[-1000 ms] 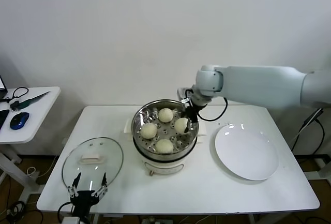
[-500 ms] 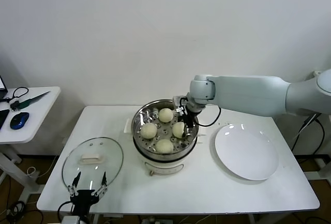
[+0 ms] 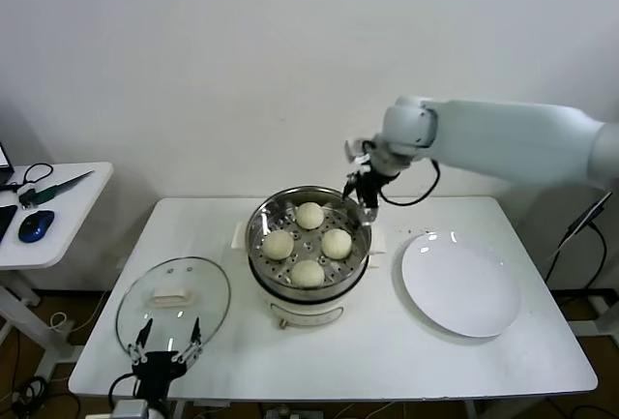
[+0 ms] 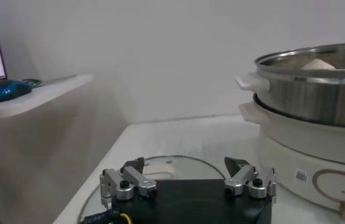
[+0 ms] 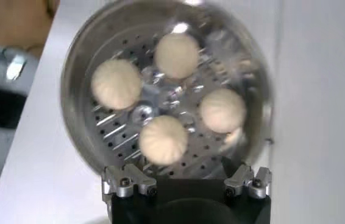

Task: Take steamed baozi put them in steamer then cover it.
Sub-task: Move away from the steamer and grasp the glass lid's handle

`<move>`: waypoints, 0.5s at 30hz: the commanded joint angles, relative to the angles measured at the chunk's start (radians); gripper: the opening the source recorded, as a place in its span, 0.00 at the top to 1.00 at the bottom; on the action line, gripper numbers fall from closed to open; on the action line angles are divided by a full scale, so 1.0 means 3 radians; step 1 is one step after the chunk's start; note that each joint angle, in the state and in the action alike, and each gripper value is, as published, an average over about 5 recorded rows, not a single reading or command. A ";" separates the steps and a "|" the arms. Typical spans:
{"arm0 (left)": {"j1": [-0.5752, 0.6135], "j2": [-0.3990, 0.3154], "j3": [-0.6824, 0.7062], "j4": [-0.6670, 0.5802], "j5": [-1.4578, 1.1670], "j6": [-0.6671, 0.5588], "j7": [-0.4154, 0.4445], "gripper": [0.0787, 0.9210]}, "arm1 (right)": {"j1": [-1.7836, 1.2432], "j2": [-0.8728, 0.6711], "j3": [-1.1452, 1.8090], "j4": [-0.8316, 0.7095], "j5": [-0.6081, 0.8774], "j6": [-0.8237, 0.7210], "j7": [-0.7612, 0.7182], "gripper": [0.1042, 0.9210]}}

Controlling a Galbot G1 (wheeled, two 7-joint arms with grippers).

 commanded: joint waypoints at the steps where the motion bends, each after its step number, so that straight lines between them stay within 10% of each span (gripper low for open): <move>1: 0.0005 0.0012 0.0001 -0.0070 -0.0081 -0.0006 -0.0044 0.12 | -0.1025 -0.1043 0.1899 0.0106 0.0147 -0.0315 0.1410 0.12; 15: -0.0292 0.0165 -0.0015 0.0072 0.0475 -0.0407 -0.0003 0.12 | -0.4624 -0.1982 0.5264 0.0650 -0.0594 0.0713 0.2012 0.12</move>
